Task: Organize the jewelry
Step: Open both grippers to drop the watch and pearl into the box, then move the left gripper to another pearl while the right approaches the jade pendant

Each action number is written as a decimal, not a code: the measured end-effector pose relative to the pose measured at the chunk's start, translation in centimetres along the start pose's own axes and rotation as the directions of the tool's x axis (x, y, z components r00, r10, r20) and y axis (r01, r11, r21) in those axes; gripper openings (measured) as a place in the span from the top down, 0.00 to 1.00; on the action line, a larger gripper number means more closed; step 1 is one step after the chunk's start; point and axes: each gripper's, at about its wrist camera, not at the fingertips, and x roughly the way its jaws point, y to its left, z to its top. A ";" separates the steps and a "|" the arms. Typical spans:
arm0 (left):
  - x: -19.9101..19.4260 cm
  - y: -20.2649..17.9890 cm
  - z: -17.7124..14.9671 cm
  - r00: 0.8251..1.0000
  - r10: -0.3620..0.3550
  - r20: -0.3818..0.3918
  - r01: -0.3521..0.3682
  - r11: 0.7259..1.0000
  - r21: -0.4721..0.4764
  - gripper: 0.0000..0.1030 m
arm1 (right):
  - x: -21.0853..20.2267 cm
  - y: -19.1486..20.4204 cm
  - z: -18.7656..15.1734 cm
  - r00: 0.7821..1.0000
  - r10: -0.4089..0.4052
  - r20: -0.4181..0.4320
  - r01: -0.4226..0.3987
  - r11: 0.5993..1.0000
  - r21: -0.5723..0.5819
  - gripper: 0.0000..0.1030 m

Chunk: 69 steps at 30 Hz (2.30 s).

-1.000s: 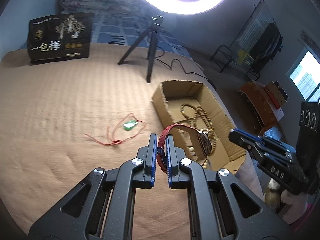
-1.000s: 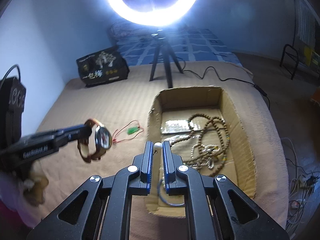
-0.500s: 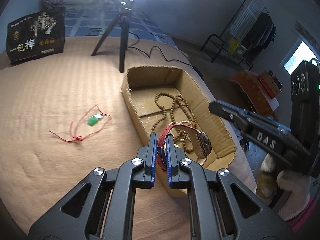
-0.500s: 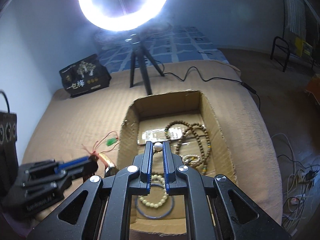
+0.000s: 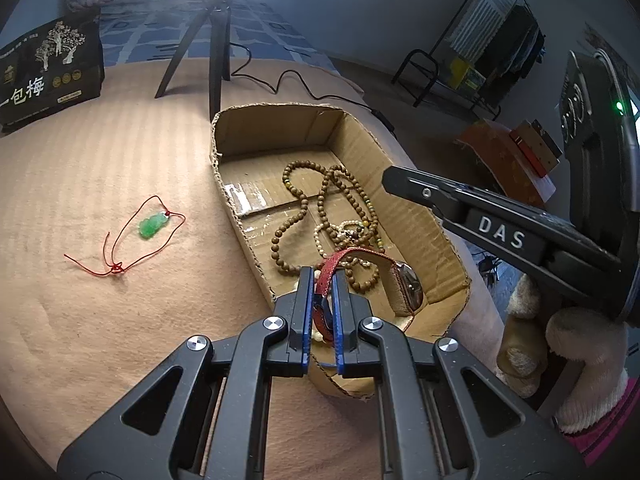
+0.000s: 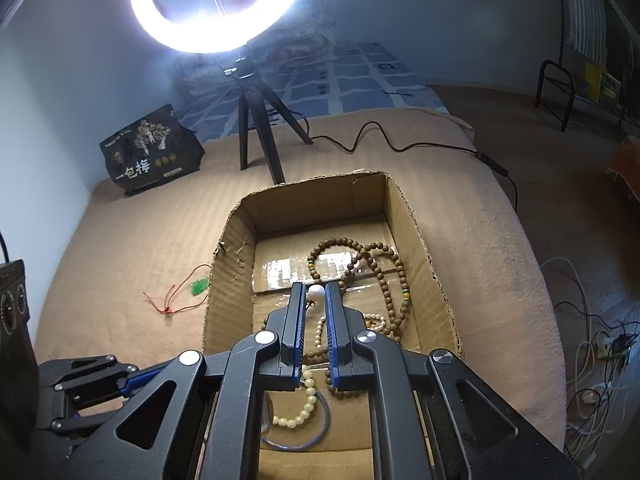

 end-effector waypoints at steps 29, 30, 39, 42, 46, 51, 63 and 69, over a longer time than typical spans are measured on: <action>-1.3 -0.1 -0.4 1.000 0.008 0.009 -0.008 0.999 0.044 0.72 | -1.4 0.7 0.1 0.998 -0.054 0.027 0.055 0.998 -0.018 0.56; -1.5 0.0 -0.4 1.000 0.015 0.012 -0.015 0.999 0.049 0.72 | -1.5 0.8 0.1 0.998 -0.052 0.028 0.052 0.998 -0.022 0.56; -4.4 1.9 -1.1 0.996 0.072 0.049 -0.076 0.993 0.086 0.72 | -2.6 2.9 -0.3 0.999 -0.017 0.042 0.020 0.998 -0.063 0.45; -5.3 2.9 -1.4 0.992 0.106 0.064 -0.111 0.989 0.096 0.72 | -2.8 3.9 -0.5 0.999 -0.001 0.043 0.004 0.996 -0.087 0.44; -6.5 4.6 -2.2 0.986 0.147 0.084 -0.155 0.983 0.100 0.72 | -2.9 4.8 -0.7 0.999 0.014 0.043 -0.009 0.995 -0.099 0.42; -8.1 6.2 -3.4 0.977 0.194 0.091 -0.203 0.973 0.112 0.72 | -2.9 6.1 -0.9 0.997 0.038 0.062 -0.031 0.993 -0.111 0.38; -10.3 10.6 -8.2 0.978 0.200 0.051 -0.204 0.974 0.098 0.56 | -1.5 10.2 -0.6 0.992 0.121 0.024 -0.116 0.981 -0.159 0.33; -9.8 11.4 -11.8 0.983 0.184 0.018 -0.185 0.976 0.116 0.56 | 0.8 12.5 -1.1 0.989 0.139 -0.047 -0.145 0.975 -0.170 0.33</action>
